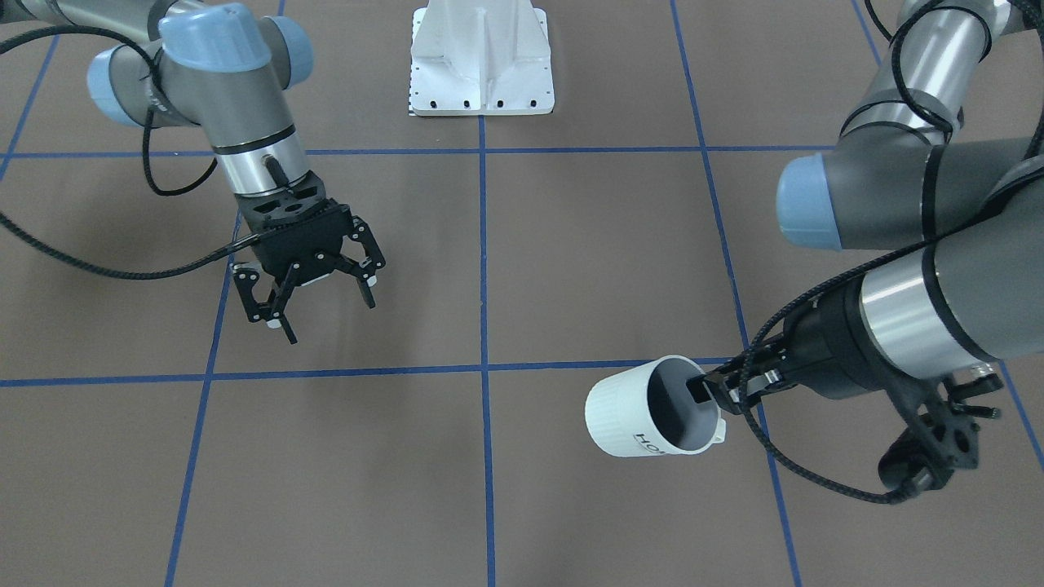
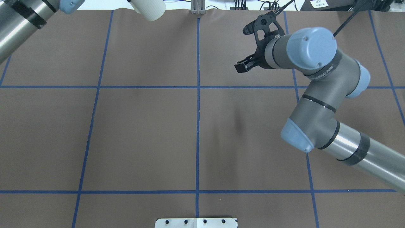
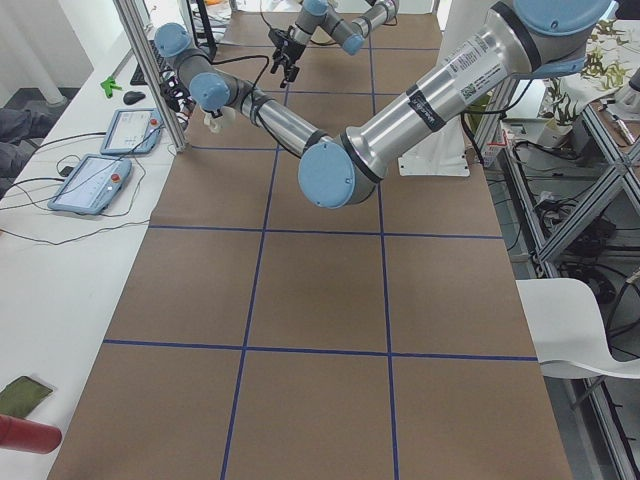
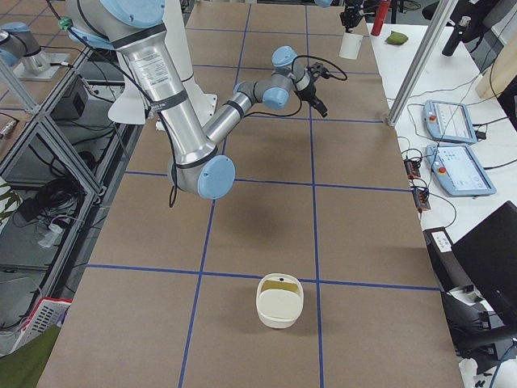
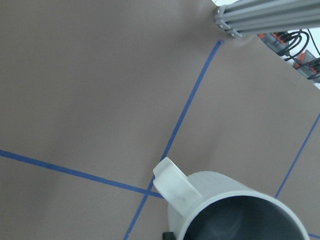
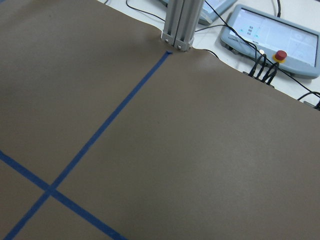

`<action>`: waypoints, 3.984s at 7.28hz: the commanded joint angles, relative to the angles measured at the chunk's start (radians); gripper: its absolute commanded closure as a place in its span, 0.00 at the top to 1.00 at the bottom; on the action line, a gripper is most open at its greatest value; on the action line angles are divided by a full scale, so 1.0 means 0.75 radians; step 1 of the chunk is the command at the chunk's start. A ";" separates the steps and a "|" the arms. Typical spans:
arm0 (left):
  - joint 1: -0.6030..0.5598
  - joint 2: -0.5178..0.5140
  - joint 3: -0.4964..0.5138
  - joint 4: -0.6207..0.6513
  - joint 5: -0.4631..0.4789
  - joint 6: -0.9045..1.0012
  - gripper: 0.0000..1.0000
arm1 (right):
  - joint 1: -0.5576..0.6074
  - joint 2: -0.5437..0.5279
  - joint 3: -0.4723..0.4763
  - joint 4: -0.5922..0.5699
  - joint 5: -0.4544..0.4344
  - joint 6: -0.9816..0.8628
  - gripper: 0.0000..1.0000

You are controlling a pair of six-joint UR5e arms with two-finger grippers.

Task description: Left arm hands cup to right arm to dump lemon

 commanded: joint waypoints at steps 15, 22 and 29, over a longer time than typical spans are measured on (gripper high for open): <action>0.103 1.233 -1.016 0.483 0.513 1.074 0.00 | 0.925 -0.613 0.358 -0.934 0.751 -0.922 1.00; 0.107 1.279 -0.793 0.077 0.484 1.002 0.00 | 0.938 -0.642 0.362 -0.936 0.753 -0.921 1.00; -0.321 1.275 -0.684 0.062 0.457 1.415 1.00 | 1.032 -0.742 0.328 -0.887 0.751 -0.911 1.00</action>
